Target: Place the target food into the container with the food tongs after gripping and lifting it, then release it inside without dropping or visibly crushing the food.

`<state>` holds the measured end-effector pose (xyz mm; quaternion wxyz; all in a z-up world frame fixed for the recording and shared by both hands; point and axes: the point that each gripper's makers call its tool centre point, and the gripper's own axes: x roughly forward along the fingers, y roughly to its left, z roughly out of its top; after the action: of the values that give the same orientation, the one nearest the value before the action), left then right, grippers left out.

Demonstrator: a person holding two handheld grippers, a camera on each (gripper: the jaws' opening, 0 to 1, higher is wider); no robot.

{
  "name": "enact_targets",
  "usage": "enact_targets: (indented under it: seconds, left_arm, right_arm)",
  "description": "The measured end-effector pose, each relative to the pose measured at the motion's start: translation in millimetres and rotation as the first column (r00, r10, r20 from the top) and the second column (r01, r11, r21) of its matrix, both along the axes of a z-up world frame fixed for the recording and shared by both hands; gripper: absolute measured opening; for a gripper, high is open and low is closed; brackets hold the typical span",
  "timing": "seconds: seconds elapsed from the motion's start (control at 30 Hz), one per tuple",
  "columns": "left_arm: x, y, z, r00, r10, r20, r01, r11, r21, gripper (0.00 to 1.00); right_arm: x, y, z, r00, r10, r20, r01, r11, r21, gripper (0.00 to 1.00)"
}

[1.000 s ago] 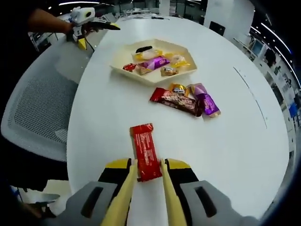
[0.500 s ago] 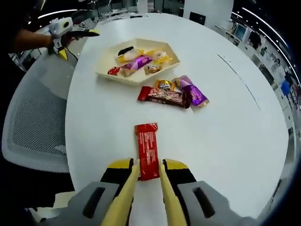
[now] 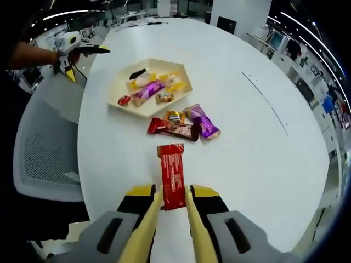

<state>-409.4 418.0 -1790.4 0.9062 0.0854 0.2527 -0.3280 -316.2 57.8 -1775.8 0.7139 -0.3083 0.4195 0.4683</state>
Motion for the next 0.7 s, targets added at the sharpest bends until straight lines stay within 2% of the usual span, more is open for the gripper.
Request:
enact_targets:
  seconds: [0.13, 0.27, 0.43, 0.7]
  left_arm:
    - [-0.8, 1, -1.6, 1.000, 0.001, -0.007, -0.001, 1.000, 0.011, 0.99]
    - [-2.0, 0, -2.4, 1.000, -0.003, -0.015, 0.003, 1.000, -0.001, 0.99]
    - [-3.9, -3, -1.1, 1.000, -0.014, -0.016, 0.014, 1.000, -0.010, 0.99]
    - [-4.2, -3, -3.5, 1.000, -0.020, -0.020, 0.020, 1.000, 0.007, 0.99]
  right_arm:
    - [10, 4, 19.3, 0.999, 0.028, 0.022, -0.028, 1.000, 0.002, 0.24]
    - [17, 7, 29.3, 0.998, 0.048, 0.044, -0.048, 0.999, -0.011, 0.24]
    - [21, 12, 35.8, 0.997, 0.048, 0.063, -0.048, 0.999, -0.003, 0.24]
    - [26, 26, 34.6, 0.997, 0.036, 0.061, -0.036, 0.999, 0.000, 0.24]
